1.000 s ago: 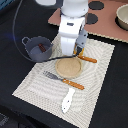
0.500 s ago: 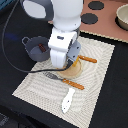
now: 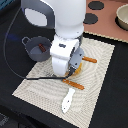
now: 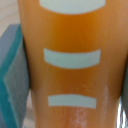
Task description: Interact with the objects in diverse but meaningful ways.
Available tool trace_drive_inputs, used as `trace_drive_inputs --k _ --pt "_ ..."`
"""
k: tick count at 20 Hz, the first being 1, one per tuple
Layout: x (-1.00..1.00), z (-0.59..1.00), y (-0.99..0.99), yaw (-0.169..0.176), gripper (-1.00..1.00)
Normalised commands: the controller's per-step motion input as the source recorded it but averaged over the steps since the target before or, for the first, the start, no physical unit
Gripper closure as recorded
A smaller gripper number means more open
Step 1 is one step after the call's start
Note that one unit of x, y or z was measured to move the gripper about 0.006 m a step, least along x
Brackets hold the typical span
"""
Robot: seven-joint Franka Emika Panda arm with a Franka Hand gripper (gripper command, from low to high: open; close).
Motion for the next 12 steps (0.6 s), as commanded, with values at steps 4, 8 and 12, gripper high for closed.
trace_drive_inputs --k 4,8,12 --pt "-0.06 0.0 0.13 0.066 -1.0" --pt "-0.01 0.0 0.15 0.074 -1.0" --pt "0.0 0.03 0.12 0.069 -1.0"
